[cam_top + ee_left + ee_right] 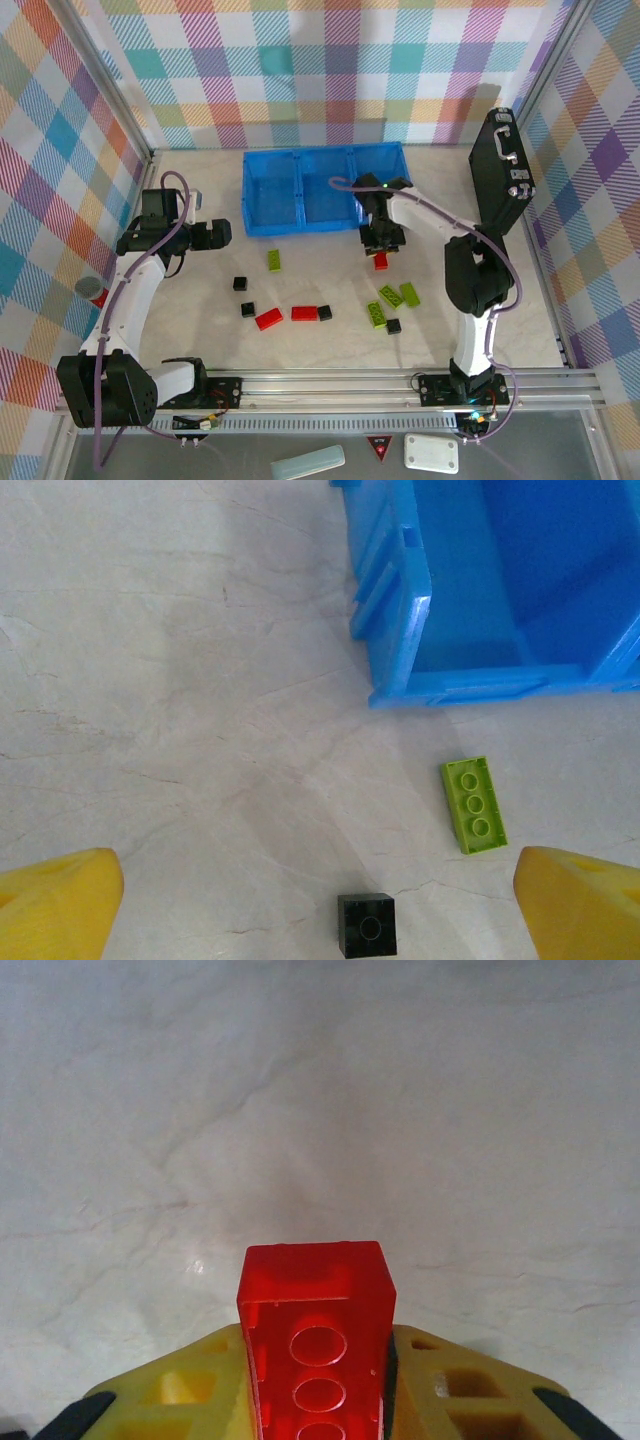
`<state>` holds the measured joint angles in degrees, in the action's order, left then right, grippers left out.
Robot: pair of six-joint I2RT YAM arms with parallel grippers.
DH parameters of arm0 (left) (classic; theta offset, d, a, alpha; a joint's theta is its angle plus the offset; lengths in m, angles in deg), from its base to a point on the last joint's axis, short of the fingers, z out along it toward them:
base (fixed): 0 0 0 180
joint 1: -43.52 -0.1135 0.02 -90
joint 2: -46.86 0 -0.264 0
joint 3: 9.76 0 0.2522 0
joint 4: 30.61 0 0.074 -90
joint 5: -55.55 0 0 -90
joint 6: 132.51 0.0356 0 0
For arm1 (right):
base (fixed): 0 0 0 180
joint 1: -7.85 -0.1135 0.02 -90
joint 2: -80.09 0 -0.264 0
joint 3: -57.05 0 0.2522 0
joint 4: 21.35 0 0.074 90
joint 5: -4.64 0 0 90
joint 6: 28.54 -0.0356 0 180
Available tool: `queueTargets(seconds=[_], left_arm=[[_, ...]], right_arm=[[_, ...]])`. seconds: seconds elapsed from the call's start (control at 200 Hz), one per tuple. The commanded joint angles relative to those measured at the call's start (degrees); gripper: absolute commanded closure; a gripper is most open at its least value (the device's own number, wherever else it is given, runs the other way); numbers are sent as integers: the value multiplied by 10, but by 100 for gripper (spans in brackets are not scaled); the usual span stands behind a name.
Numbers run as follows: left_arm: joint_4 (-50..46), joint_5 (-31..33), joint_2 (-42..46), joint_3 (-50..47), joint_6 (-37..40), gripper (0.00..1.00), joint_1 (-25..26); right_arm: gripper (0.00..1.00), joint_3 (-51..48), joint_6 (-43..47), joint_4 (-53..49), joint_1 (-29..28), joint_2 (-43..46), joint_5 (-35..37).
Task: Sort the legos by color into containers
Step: Move the container to the top-center of the table.
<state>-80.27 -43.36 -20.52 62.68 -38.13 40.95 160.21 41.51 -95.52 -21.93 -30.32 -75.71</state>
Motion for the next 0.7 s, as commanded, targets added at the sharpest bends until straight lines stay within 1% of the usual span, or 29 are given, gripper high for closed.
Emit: queueTargets(seconds=[0.0,0.27,0.545,0.61,0.695], left_arm=[[-2,2,5,-2,11,0,-9],[-2,5,12,-7,11,0,-8],[-1,2,18,-12,11,0,-8],[-3,2,19,-12,10,0,-8],[-4,6,21,-13,10,0,-9]], right_arm=[[67,53,38,-17,21,-2,2],[68,213,76,-46,78,-89,-8],[68,395,95,-80,104,-208,-11],[68,424,97,-86,109,-233,-18],[68,436,101,-77,112,-254,-20]])
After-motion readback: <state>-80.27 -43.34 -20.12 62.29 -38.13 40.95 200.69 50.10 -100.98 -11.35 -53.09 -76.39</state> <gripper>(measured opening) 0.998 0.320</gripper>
